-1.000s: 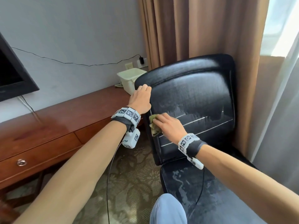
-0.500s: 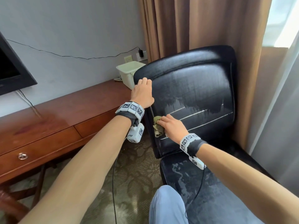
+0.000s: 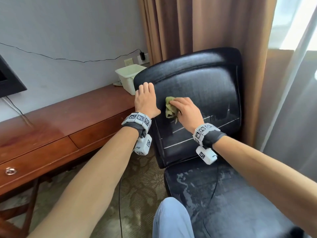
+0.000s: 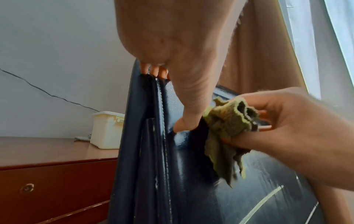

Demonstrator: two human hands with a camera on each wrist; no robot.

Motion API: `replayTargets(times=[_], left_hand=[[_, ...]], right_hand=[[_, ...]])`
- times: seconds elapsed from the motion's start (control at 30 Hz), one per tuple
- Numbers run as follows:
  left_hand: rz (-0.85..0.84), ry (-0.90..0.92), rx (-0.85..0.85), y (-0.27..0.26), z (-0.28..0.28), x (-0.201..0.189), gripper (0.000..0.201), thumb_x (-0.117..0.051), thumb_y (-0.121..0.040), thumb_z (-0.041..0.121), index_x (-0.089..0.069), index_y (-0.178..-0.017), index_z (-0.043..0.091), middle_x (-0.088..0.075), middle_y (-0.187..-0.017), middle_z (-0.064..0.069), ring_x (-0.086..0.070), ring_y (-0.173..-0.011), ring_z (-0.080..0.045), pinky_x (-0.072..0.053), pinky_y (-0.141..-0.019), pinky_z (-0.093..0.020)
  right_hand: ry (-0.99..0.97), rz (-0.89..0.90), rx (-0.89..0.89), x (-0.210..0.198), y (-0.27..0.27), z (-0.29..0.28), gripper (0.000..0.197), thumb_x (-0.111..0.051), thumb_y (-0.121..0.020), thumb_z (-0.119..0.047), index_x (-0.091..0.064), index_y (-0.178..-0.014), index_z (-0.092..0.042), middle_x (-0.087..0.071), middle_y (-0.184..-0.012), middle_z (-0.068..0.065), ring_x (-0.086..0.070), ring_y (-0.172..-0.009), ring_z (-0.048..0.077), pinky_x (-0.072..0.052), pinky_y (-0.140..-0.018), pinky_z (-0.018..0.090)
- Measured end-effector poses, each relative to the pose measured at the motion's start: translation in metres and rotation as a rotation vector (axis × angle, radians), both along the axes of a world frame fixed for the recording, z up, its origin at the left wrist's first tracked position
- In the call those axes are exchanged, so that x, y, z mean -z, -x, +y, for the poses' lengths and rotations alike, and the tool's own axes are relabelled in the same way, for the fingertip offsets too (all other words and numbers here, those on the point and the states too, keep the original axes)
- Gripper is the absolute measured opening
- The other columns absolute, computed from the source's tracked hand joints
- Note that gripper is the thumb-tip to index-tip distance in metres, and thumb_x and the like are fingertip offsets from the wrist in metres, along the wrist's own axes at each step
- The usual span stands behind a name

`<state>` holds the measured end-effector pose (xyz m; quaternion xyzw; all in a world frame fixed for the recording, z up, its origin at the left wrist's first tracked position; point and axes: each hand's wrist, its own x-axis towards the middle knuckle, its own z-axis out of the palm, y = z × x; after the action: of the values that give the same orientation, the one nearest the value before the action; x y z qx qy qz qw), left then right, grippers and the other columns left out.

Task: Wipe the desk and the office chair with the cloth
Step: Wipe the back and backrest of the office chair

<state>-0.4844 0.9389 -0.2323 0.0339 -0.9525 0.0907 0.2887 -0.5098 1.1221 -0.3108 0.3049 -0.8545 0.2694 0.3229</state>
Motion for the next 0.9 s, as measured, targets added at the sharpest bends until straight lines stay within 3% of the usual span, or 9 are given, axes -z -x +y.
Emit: replayTargets(times=[0.1, 0.2, 0.37, 0.5, 0.6, 0.77, 0.9], left_hand=[[0.006, 0.018, 0.006, 0.002, -0.002, 0.0, 0.102, -0.094, -0.054, 0.045, -0.041, -0.133, 0.007, -0.045, -0.131, -0.009, -0.046, -0.116, -0.027, -0.043, -0.098, -0.036], [0.006, 0.039, 0.002, 0.003, -0.005, 0.002, 0.099, -0.093, -0.056, 0.047, -0.042, -0.131, 0.007, -0.046, -0.129, -0.009, -0.047, -0.115, -0.026, -0.044, -0.096, -0.036], [-0.019, 0.055, -0.042, 0.004, 0.001, 0.001, 0.108, -0.093, -0.053, 0.053, -0.04, -0.134, 0.006, -0.045, -0.13, -0.009, -0.046, -0.115, -0.026, -0.043, -0.097, -0.036], [-0.03, 0.061, -0.069, 0.0, 0.005, 0.0, 0.113, -0.092, -0.053, 0.056, -0.037, -0.138, 0.005, -0.044, -0.131, -0.009, -0.045, -0.116, -0.025, -0.043, -0.098, -0.036], [-0.03, 0.079, -0.083, -0.002, 0.007, -0.001, 0.112, -0.091, -0.055, 0.058, -0.038, -0.137, 0.005, -0.044, -0.13, -0.009, -0.046, -0.114, -0.024, -0.044, -0.097, -0.035], [-0.042, 0.091, -0.105, -0.005, 0.008, -0.001, 0.111, -0.09, -0.054, 0.059, -0.038, -0.136, 0.004, -0.045, -0.129, -0.009, -0.046, -0.112, -0.024, -0.044, -0.095, -0.034], [-0.061, 0.107, -0.107, -0.004, 0.009, -0.004, 0.112, -0.09, -0.054, 0.059, -0.038, -0.137, 0.004, -0.045, -0.128, -0.009, -0.046, -0.112, -0.024, -0.044, -0.094, -0.035]], right_hand=[[-0.003, -0.065, 0.004, 0.004, 0.006, -0.013, 0.053, -0.062, -0.082, 0.008, -0.067, -0.13, -0.015, -0.064, -0.13, -0.001, -0.055, -0.114, 0.027, -0.058, -0.08, 0.047], [-0.066, -0.066, -0.006, 0.038, -0.006, -0.023, 0.052, -0.063, -0.08, 0.007, -0.066, -0.128, -0.012, -0.064, -0.129, 0.002, -0.056, -0.108, 0.03, -0.059, -0.07, 0.049], [-0.213, -0.153, -0.052, 0.101, -0.03, -0.008, 0.055, -0.069, -0.075, 0.006, -0.064, -0.126, -0.013, -0.062, -0.119, 0.002, -0.055, -0.102, 0.029, -0.058, -0.067, 0.046], [-0.409, -0.244, -0.059, 0.114, -0.05, 0.005, 0.049, -0.066, -0.085, 0.0, -0.06, -0.131, -0.015, -0.057, -0.121, 0.0, -0.05, -0.105, 0.025, -0.054, -0.061, 0.041], [-0.37, -0.197, -0.067, 0.096, -0.05, 0.012, 0.053, -0.066, -0.083, 0.001, -0.061, -0.133, -0.016, -0.059, -0.128, 0.0, -0.051, -0.112, 0.026, -0.057, -0.066, 0.044], [-0.067, -0.03, 0.027, 0.026, -0.014, 0.011, 0.055, -0.07, -0.076, 0.008, -0.068, -0.125, -0.016, -0.064, -0.128, 0.0, -0.056, -0.111, 0.029, -0.06, -0.07, 0.043], [0.024, -0.085, 0.092, -0.027, 0.017, 0.003, 0.048, -0.06, -0.084, 0.006, -0.067, -0.127, -0.013, -0.063, -0.132, 0.0, -0.054, -0.114, 0.031, -0.056, -0.078, 0.047]])
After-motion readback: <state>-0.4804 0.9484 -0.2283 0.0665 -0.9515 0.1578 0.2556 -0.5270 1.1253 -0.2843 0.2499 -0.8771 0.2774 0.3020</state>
